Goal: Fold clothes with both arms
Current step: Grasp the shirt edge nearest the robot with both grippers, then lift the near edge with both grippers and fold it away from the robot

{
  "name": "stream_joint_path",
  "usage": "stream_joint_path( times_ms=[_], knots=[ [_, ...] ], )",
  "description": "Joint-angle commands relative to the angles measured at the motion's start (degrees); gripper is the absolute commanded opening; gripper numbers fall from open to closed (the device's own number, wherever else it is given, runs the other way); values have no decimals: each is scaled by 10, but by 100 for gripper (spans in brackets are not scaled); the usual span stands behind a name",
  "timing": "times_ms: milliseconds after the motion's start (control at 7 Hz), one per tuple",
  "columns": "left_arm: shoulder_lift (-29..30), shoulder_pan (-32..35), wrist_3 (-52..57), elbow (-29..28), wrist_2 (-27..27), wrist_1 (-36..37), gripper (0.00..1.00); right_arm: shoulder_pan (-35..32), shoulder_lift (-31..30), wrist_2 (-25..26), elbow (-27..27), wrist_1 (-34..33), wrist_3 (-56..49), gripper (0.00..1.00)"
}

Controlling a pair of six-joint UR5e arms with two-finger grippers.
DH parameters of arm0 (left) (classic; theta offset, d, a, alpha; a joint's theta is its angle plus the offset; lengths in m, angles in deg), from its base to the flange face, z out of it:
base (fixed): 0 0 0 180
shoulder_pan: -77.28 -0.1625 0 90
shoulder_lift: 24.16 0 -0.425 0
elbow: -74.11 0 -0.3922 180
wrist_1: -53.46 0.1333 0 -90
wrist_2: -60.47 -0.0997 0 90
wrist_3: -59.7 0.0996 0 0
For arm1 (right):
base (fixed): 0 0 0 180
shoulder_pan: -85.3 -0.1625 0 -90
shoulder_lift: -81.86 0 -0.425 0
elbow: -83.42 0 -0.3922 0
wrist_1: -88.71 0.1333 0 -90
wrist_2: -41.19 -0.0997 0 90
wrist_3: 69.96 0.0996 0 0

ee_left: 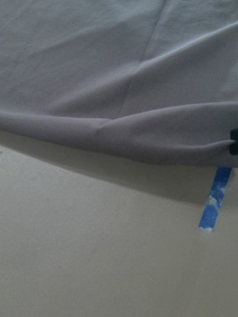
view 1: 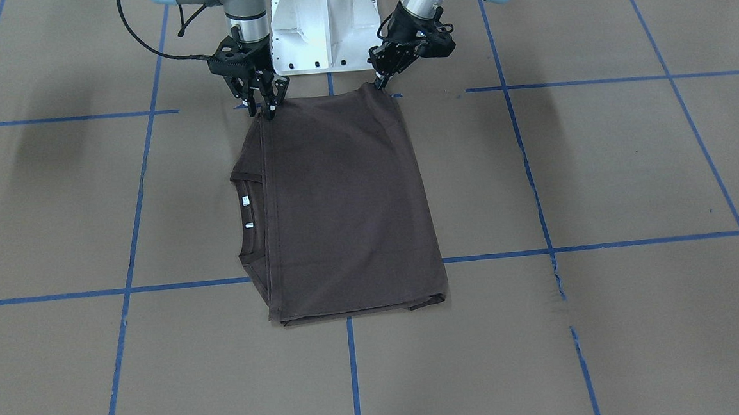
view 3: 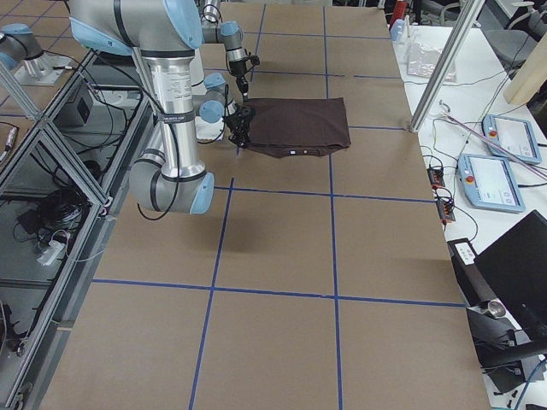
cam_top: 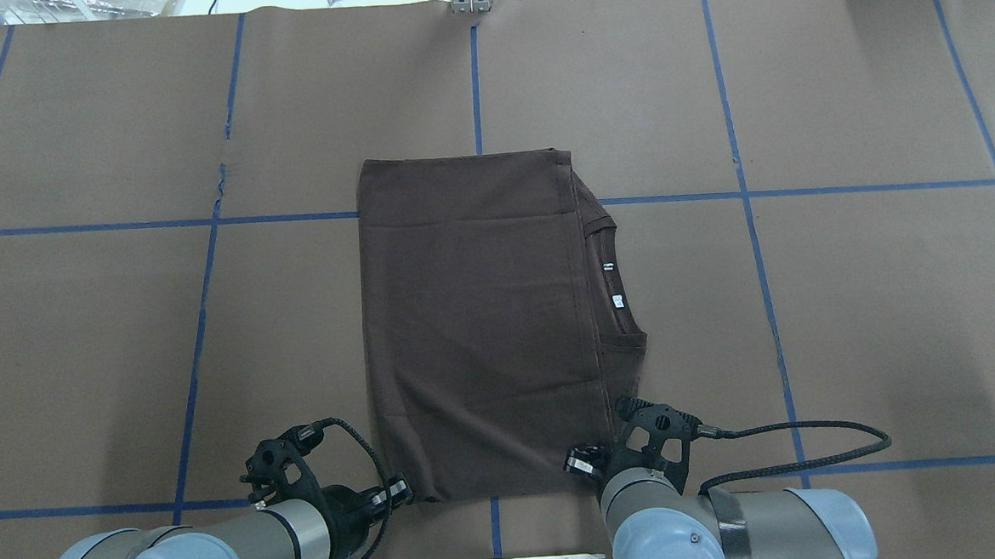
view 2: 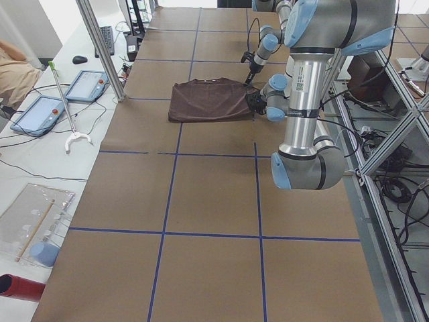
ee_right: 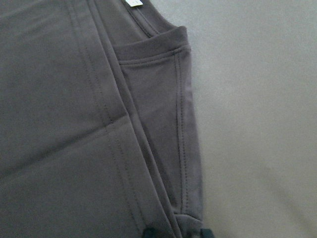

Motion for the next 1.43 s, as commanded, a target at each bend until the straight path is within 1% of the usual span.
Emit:
stream_joint_path(
  times_ms=[0,286,429,571,714,857,1000,1143,1286],
  knots=[
    [0,0,0,0,0,0,0,1,3,4,-3,0,0,0],
    [1,0,0,0,0,0,0,0,6,4,-2,0,0,0],
    [0,3,5,13,3,1,0,-2,7,4,5,0,0,0],
    [-7,8,9,65,25,30,0,-6,7,3,39,-6,-2,0],
    [-5,18,9,129,52,111,0,-13,-3,3,93,-14,-2,0],
    [-4,18,9,192,68,171,0,-5,-6,-2,155,-78,-1,0],
    [1,16,9,248,75,240,0,12,-4,-5,229,-144,1,0],
    [4,18,9,293,88,282,0,18,-1,-12,264,-175,12,0],
    [9,18,9,297,92,301,0,21,1,-12,260,-177,12,0]
  ],
)
